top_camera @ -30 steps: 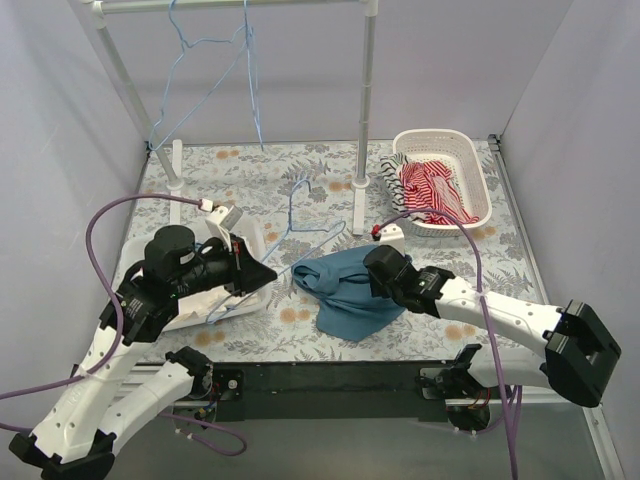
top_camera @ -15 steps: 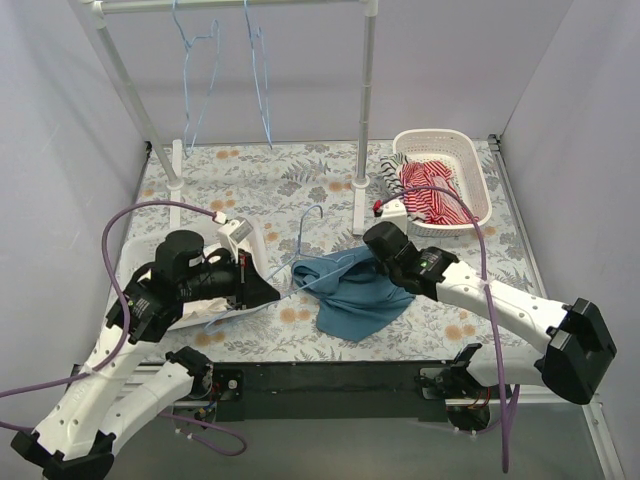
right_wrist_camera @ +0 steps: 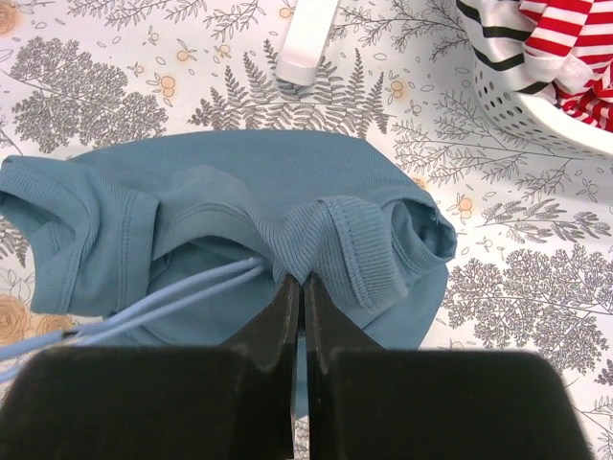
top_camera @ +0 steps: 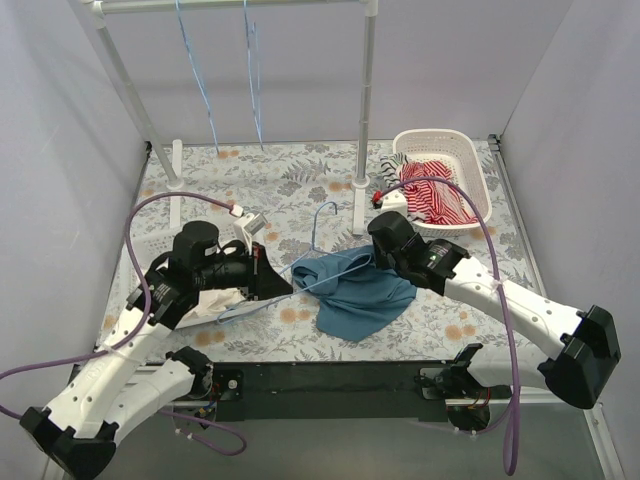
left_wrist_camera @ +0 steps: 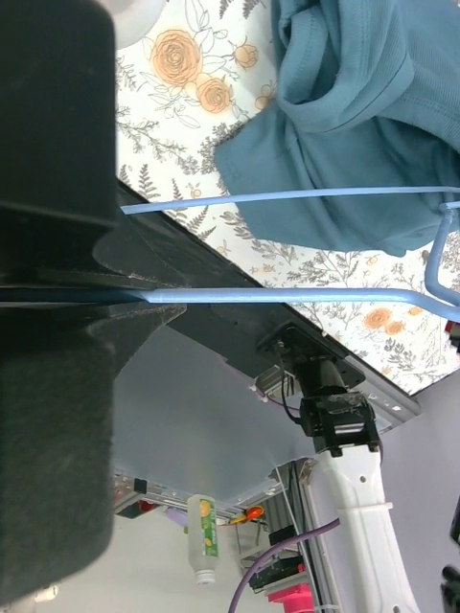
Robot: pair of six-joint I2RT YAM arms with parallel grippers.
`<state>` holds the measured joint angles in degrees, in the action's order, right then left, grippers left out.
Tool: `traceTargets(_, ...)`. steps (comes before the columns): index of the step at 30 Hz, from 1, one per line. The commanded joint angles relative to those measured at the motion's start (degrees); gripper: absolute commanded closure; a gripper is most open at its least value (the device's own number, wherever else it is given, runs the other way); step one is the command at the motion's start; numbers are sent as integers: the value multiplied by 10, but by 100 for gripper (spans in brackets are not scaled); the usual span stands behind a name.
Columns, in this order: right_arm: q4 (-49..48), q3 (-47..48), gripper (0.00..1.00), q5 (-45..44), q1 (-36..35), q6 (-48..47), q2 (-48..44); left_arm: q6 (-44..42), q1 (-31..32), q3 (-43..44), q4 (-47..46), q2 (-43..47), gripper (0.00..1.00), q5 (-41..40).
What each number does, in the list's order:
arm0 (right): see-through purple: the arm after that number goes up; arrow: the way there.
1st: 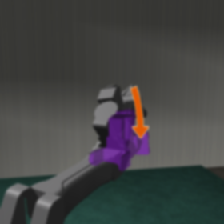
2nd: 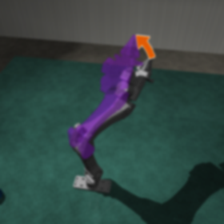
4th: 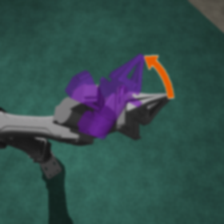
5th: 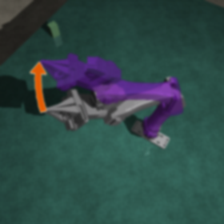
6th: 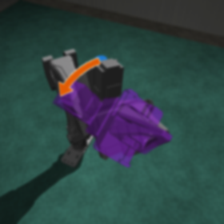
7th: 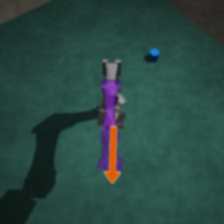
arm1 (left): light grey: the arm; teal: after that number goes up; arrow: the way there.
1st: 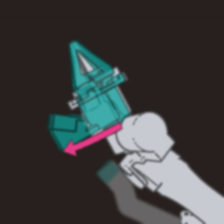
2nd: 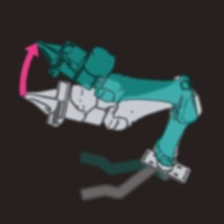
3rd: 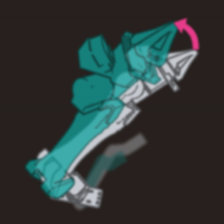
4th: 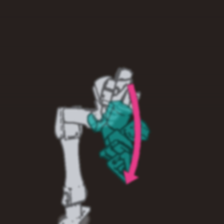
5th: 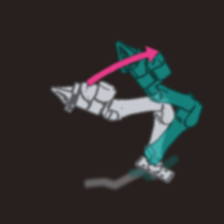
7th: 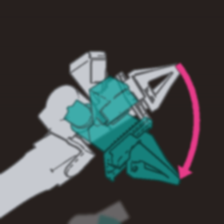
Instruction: Place the tank top on the hanger
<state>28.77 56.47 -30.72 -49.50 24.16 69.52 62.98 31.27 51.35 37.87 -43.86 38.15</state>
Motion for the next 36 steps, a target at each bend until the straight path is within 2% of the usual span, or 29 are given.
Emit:
traceTargets(1, 19, 28, 99, 18, 1, -3, -33, 5, 6, -13, -73, -13, 100, 10)
traceTargets(11, 40, 51, 99, 24, 1, -9, -53, 2, 67, -47, -162, -53, 100, 7)
traceTargets(15, 50, 72, 99, 33, 1, -10, -54, -1, 98, -67, -202, -58, 100, -28)
traceTargets(18, 58, 89, 99, 44, 1, -10, -62, 15, 114, -85, -270, -70, 100, -42)
traceTargets(25, 67, 115, 99, 62, 1, -10, -78, 45, 179, -144, -509, -112, 100, -132)
traceTargets(27, 69, 109, 99, 55, 1, -10, -83, 43, 200, -151, -545, -134, 100, -149)
traceTargets(33, 68, 89, 99, 47, 1, 3, -116, 66, 214, -201, -732, -184, 100, -161)
traceTargets(36, 63, 67, 91, 37, 1, 7, -150, 77, 216, -206, -774, -215, 100, -159)
